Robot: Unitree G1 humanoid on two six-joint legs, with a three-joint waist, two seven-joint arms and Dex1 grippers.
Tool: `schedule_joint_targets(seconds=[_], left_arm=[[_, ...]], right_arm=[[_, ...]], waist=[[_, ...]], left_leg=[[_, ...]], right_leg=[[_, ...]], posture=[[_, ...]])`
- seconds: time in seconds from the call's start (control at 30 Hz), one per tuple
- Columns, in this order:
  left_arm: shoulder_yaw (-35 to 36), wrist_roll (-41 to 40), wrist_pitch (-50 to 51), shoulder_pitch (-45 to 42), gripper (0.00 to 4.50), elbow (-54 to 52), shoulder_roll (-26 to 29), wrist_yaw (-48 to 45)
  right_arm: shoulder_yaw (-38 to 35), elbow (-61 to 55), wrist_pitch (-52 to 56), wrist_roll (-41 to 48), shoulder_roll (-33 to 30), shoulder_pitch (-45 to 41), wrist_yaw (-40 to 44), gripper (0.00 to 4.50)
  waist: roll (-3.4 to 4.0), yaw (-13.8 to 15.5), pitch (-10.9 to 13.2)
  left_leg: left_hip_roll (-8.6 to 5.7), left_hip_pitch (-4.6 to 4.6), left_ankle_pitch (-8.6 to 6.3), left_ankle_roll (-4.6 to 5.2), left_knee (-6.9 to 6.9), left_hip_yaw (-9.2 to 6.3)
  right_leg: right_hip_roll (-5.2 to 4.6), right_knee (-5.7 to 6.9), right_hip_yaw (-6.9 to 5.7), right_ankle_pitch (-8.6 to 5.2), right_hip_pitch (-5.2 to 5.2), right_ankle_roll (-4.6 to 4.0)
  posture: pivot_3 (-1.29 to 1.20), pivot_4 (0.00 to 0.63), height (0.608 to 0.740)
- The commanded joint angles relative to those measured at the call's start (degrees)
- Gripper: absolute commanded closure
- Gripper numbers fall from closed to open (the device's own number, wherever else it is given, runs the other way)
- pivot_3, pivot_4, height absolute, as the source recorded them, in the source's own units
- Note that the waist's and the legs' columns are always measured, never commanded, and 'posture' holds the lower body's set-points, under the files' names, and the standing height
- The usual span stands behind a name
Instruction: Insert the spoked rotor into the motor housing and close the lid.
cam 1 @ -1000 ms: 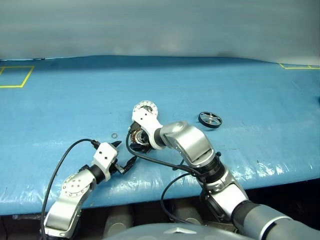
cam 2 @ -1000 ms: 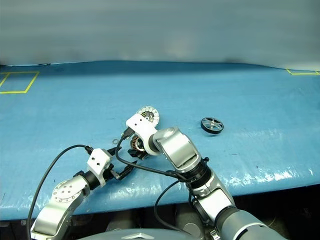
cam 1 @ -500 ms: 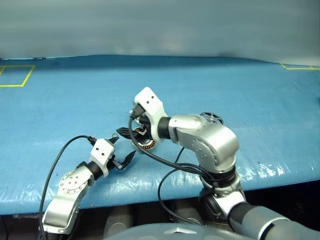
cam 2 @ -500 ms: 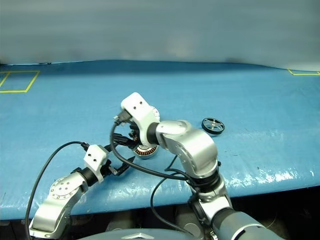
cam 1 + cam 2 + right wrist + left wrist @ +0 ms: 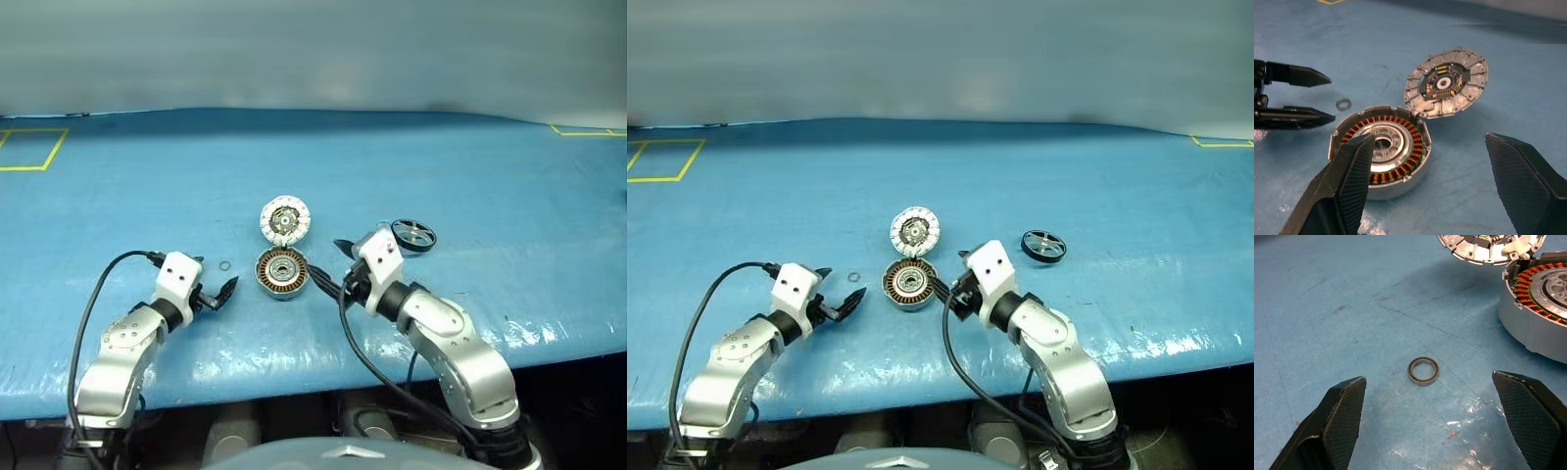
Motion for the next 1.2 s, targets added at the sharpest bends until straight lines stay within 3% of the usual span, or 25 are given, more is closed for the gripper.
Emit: schedule_joint_targets(seconds=[0.03,0.27,0.6,0.7,1.03,1.2], left_arm=[[-0.84,-0.12,0.58,-2.59,0.00,1.68,0.53,-1.49],[-2.68,-0.58,1.18,-6.79,0.00,6.76,1.57,-5.93],[-4.86,1.77,1.96,-10.91,0.00,13.43,2.15,-8.00],[-5.28,2.48,2.22,-10.47,0.58,14.30,2.39,-7.86],[-6.04,3.01,3.24,-6.98,3.84,12.98,3.69,-7.99],[-4.68,0.53,2.34,-4.84,3.85,7.23,4.77,-10.23]], right_arm=[[0.68,0.36,-6.58,-0.49,-1.16,4.64,-0.06,0.73],[1.54,2.47,-12.40,0.79,-2.39,11.57,1.57,0.73],[1.25,2.27,-10.02,1.13,-2.30,9.67,0.03,0.73],[0.82,2.16,-9.67,1.46,-2.29,9.30,-0.54,0.71],[1.99,2.06,-8.26,1.53,-2.77,8.32,-0.88,0.71],[2.83,1.19,-8.88,1.84,-5.44,8.57,1.61,0.71]], waist=[[-0.01,0.04,0.00],[-0.02,0.34,0.01],[-0.02,1.38,0.00],[-0.01,1.45,-0.02],[0.15,1.45,-0.18],[0.16,1.27,-0.21]], left_leg=[[0.00,0.00,0.00,0.00,0.00,0.03],[0.00,0.01,0.00,0.00,0.00,0.04],[0.03,0.02,0.00,0.00,0.07,0.02],[0.02,0.04,0.00,0.01,0.07,0.02],[0.05,0.15,0.00,0.01,0.07,0.04],[0.06,0.15,-0.01,0.01,0.06,0.06]], right_leg=[[-0.01,0.00,0.04,0.00,0.00,0.00],[0.04,-0.01,0.04,0.00,-0.01,0.00],[0.01,0.00,0.05,0.00,0.02,-0.01],[0.01,0.01,0.05,0.00,0.04,0.00],[0.01,0.02,0.08,0.00,0.12,0.00],[-0.01,0.02,0.11,0.00,0.12,-0.01]], posture=[[0.00,0.150,0.740],[0.00,0.150,0.740],[0.00,0.150,0.740],[0.00,0.150,0.740],[0.00,0.150,0.740],[0.00,0.150,0.740]])
